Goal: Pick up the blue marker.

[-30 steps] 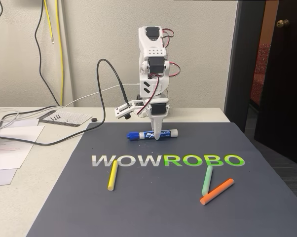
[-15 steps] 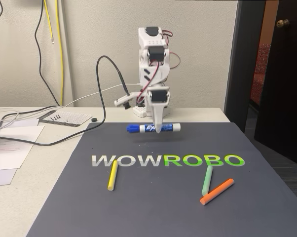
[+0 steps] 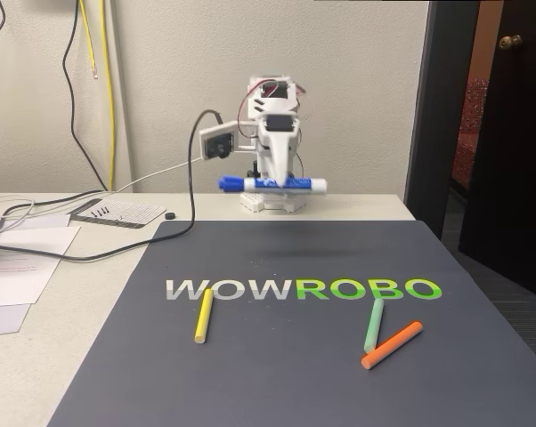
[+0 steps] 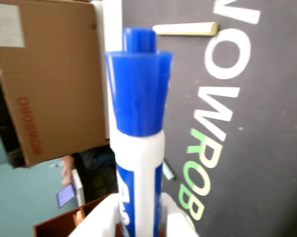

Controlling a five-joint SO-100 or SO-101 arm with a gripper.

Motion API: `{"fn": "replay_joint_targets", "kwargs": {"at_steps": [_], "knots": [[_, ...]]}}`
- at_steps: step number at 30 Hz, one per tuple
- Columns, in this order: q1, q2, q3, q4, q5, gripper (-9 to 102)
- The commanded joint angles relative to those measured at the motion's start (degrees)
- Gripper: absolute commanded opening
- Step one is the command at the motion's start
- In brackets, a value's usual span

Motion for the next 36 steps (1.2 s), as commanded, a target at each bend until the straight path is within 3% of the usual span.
{"fn": "replay_joint_targets", "kwargs": {"at_steps": [1,29,36], "knots": [[0.79,3.78,0.18,-2.11,0.97,2],[3.16,11.07,-0.79,-5.80,3.16,2],[3.52,5.19,-12.13,3.34,3.43,2]]}}
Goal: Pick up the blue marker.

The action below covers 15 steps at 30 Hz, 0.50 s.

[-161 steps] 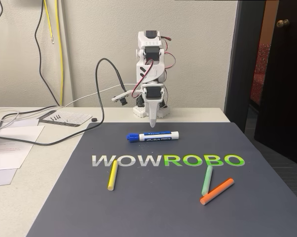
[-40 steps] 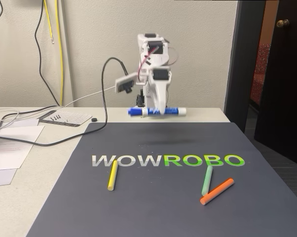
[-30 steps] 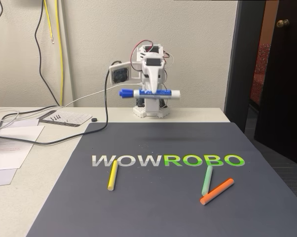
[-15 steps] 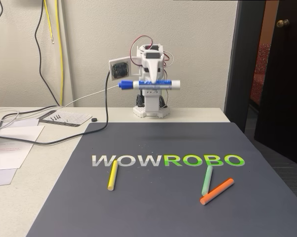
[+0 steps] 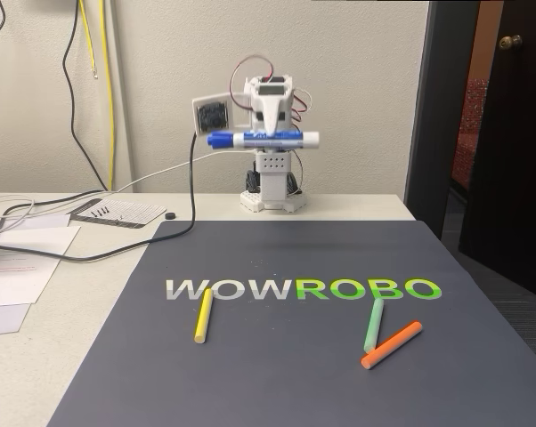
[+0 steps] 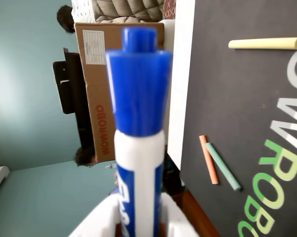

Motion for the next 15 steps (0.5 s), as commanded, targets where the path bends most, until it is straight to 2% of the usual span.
{"fn": "replay_joint_targets", "kwargs": {"at_steps": [1,15], "knots": [[0.35,-1.49,-6.06,2.11,0.62,2],[0.26,-1.05,-5.62,1.93,0.62,2]]}}
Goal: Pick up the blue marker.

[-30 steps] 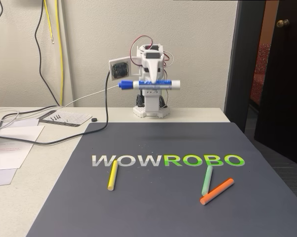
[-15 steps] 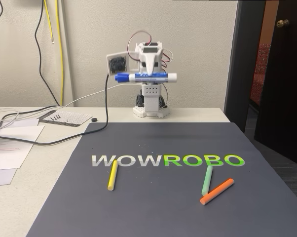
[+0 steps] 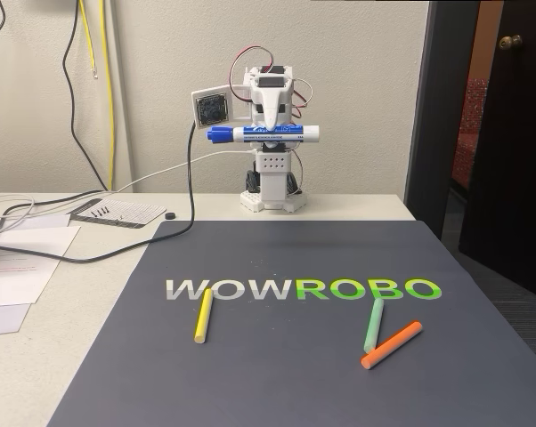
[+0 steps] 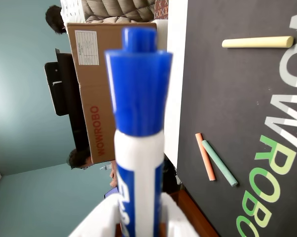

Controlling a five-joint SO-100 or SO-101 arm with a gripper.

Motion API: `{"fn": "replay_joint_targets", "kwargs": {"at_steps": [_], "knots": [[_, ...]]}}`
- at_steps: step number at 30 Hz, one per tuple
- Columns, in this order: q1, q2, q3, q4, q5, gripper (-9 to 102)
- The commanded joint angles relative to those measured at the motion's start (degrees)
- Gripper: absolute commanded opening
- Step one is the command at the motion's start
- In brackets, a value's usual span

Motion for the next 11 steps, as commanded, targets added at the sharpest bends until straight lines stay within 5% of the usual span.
{"fn": "replay_joint_targets", "kwargs": {"at_steps": [1,11], "knots": [[0.35,0.00,-2.90,-0.09,0.26,2],[0.35,-0.09,-2.90,-0.09,0.26,2]]}}
